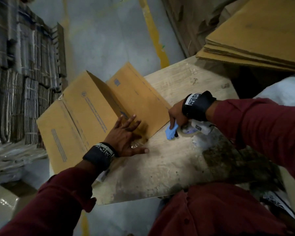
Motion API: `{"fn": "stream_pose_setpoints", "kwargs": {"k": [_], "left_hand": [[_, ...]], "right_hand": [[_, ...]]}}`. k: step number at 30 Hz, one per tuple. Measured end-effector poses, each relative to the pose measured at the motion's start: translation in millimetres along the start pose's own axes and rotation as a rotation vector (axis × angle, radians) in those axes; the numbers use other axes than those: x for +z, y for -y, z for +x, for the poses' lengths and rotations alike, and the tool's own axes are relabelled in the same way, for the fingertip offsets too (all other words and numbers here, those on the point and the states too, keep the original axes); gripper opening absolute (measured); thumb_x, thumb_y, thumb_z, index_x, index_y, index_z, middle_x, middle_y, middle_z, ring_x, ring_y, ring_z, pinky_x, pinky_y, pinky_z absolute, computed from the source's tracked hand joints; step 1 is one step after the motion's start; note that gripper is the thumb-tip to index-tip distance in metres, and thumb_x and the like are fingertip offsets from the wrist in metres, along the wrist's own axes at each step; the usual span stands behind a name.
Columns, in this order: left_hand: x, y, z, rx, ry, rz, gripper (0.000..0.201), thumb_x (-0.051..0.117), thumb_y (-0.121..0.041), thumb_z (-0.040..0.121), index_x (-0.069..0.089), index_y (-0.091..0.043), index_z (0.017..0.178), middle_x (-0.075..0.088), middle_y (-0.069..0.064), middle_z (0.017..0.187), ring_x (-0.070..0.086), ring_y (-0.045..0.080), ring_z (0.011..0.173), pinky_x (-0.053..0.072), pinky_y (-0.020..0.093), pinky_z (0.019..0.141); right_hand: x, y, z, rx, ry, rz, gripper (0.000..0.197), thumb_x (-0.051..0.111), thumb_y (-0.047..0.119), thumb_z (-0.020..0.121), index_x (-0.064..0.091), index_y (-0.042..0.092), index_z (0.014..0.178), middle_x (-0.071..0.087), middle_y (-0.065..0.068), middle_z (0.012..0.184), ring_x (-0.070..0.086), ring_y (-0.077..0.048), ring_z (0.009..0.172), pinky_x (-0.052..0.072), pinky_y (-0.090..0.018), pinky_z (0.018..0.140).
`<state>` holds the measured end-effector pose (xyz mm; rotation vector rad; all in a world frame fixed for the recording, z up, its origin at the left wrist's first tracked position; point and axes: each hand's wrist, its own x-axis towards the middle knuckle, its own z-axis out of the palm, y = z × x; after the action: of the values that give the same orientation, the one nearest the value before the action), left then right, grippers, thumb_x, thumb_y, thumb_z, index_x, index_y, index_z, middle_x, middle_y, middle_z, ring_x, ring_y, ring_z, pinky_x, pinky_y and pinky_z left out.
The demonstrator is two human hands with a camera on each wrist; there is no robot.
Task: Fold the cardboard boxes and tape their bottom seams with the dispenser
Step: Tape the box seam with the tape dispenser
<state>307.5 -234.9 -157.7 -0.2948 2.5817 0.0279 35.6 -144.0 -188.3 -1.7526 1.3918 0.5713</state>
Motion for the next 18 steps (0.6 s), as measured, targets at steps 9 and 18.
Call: {"fn": "stream_pose_setpoints", "kwargs": {"k": [9, 18], "left_hand": [[-7, -5, -28, 0.064, -0.14, -0.024, 0.093, 0.029, -0.093, 0.086, 0.074, -0.019, 0.123, 0.07, -0.002, 0.128, 0.056, 0.029, 0.126, 0.037, 0.048, 0.102], [-19, 0, -5, -0.003, 0.03, -0.154, 0.11, 0.009, -0.097, 0.08, 0.062, -0.022, 0.141, 0.057, -0.007, 0.148, 0.034, 0.02, 0.15, 0.017, 0.056, 0.114]], "right_hand": [[13, 0, 10, 0.018, -0.021, 0.078, 0.047, 0.053, 0.007, 0.098, 0.063, 0.027, 0.139, 0.057, 0.018, 0.089, 0.047, -0.008, 0.066, 0.04, -0.016, 0.047], [18, -9, 8, 0.132, -0.157, 0.225, 0.062, 0.071, 0.013, 0.085, 0.058, 0.028, 0.144, 0.062, -0.004, 0.139, 0.063, -0.025, 0.106, 0.052, -0.035, 0.083]]}}
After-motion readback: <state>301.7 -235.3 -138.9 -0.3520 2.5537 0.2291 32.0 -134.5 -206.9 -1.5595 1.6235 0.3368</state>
